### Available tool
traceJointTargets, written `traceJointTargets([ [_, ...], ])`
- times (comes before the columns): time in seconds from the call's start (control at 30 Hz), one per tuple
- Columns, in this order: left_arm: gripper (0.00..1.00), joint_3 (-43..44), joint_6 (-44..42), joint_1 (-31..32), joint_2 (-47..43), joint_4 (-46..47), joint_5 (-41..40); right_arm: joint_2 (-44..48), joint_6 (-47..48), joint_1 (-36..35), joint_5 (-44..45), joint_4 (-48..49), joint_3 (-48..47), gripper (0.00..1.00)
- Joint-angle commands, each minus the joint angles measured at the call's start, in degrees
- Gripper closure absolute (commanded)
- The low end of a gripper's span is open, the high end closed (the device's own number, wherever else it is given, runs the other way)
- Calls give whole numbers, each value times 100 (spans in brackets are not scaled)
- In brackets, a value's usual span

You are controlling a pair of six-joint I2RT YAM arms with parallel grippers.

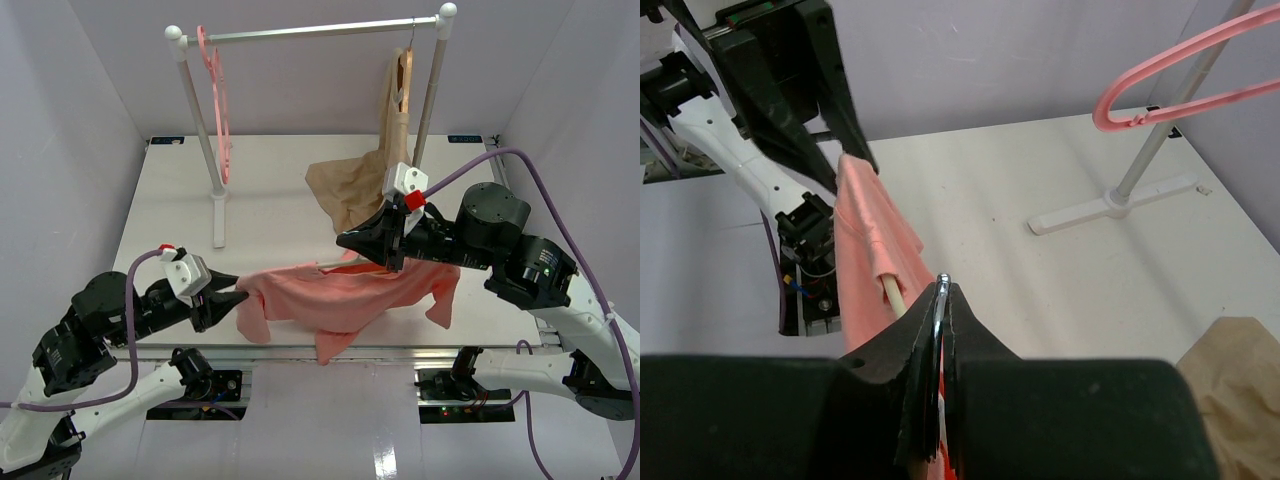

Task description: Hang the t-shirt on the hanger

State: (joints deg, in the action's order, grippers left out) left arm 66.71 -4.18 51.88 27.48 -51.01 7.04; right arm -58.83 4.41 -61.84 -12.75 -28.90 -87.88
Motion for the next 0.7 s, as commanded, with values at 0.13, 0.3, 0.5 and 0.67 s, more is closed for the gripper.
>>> traceJointTargets([
  [0.13,100,-171,108,15,329,86,14,199,-52,11,413,310,-220,92],
  [0.3,100,4,298,15,410,-29,-435,380,76,14,774,133,-198,92],
  [0.5,100,224,556,15,466,-145,-1174,346,194,14,1102,-211,-407,92],
  [0.67,100,290,671,16,460,-119,-1430,337,227,6,1143,-360,-406,92],
])
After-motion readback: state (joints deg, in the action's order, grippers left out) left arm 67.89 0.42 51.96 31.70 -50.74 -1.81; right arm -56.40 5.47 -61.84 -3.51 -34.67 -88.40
